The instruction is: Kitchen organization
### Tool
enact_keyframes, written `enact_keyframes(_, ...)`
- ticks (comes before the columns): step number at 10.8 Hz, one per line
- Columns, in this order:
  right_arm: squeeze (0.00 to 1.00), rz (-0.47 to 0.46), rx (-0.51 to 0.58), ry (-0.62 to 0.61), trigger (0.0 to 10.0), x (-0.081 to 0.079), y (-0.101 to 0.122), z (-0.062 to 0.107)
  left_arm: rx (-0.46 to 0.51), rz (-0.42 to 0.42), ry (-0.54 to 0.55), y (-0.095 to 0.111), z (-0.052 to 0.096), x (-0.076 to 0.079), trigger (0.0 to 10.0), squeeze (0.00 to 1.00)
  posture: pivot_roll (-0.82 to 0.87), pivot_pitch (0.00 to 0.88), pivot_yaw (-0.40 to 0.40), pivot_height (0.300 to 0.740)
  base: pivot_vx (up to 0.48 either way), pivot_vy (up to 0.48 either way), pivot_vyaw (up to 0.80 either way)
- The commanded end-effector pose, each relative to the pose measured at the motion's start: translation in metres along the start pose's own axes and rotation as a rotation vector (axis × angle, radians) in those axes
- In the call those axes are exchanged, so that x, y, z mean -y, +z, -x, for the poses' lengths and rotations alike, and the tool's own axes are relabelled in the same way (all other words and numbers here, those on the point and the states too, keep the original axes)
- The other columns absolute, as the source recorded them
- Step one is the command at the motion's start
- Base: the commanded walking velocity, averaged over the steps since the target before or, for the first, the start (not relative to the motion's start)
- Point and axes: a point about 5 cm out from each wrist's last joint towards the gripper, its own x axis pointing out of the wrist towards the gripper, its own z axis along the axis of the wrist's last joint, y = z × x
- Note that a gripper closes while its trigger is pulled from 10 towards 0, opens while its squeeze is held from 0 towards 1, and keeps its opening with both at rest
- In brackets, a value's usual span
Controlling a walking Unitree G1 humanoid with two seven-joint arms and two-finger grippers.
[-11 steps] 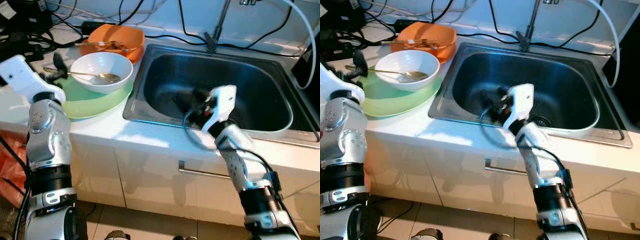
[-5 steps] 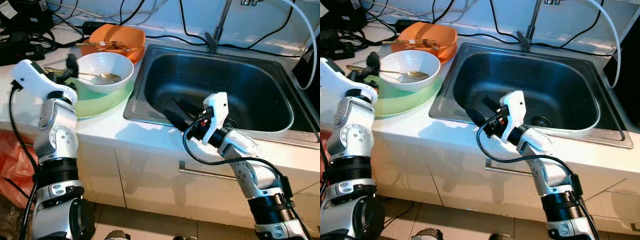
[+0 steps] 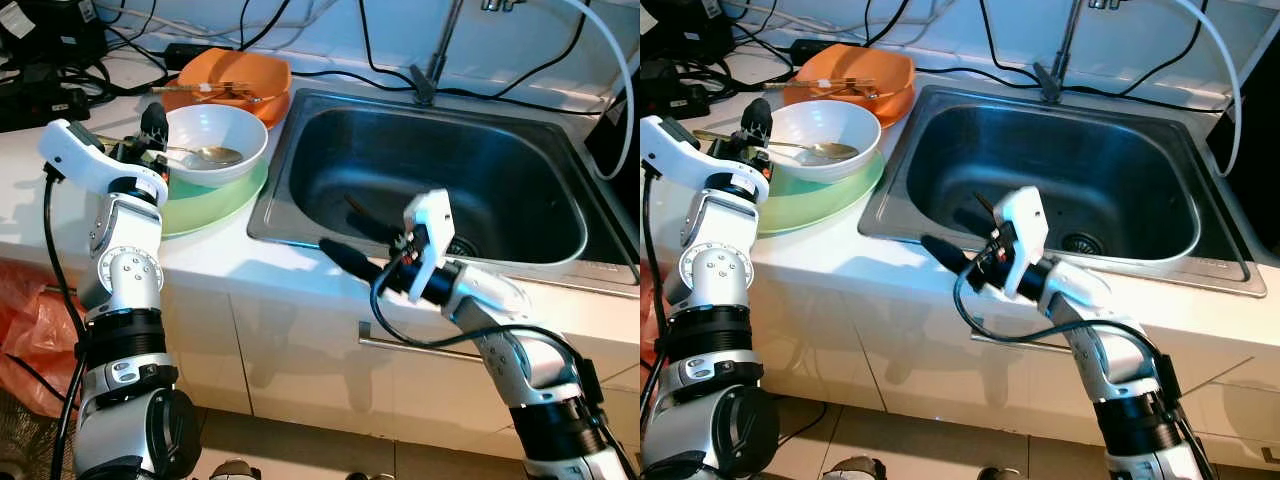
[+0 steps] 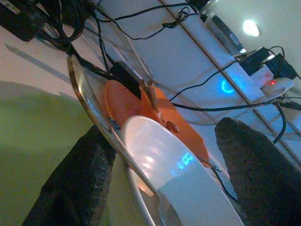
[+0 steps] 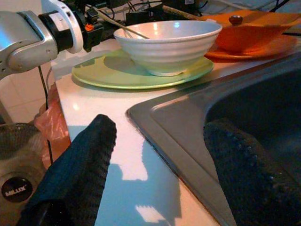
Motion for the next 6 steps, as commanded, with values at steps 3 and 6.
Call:
enact_keyframes(3,0.0,0.013,0.003,0.013,10.0,-0.0021,0.0051,0.0004,0.005,0.068,-0.025,0.0032,-0.0039,0.0075,0.0,0.0,0.13,0.067,-0.034,0.74,0.0,0.0,0.0)
enact_keyframes(6,0.0,0.011,0.003,0.007,10.0,-0.0015,0.0041,-0.0008,0.013,0.094,-0.018,0.0055,-0.0045,0.0064,0.0,0.0,0.13,0.067,-0.034,0.74,0.0,0.0,0.0)
